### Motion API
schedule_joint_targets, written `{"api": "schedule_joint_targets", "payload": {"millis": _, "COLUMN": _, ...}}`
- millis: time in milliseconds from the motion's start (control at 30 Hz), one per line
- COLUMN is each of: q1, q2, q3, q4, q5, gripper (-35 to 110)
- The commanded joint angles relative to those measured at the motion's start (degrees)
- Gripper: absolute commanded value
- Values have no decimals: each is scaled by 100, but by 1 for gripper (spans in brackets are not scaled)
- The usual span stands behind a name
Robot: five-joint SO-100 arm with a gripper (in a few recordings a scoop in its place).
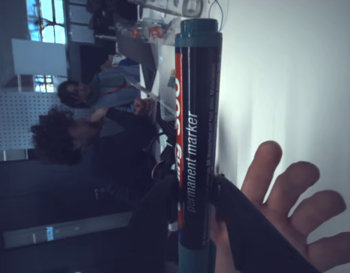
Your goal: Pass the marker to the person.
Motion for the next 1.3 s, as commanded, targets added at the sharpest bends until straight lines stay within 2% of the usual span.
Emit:
{"api": "schedule_joint_targets", "payload": {"millis": 0, "q1": -325, "q2": -211, "q3": -606, "q4": 0, "q5": 176, "gripper": -5}}
{"api": "schedule_joint_targets", "payload": {"millis": 233, "q1": -800, "q2": -914, "q3": -870, "q4": 264, "q5": -290, "gripper": -5}}
{"api": "schedule_joint_targets", "payload": {"millis": 733, "q1": -1450, "q2": -1942, "q3": -1687, "q4": 343, "q5": -2549, "gripper": -5}}
{"api": "schedule_joint_targets", "payload": {"millis": 867, "q1": -1556, "q2": -2013, "q3": -1837, "q4": 677, "q5": -2470, "gripper": -5}}
{"api": "schedule_joint_targets", "payload": {"millis": 1100, "q1": -1696, "q2": -2039, "q3": -1819, "q4": 1441, "q5": -1749, "gripper": -5}}
{"api": "schedule_joint_targets", "payload": {"millis": 1267, "q1": -1644, "q2": -2048, "q3": -1802, "q4": 1538, "q5": -1397, "gripper": -5}}
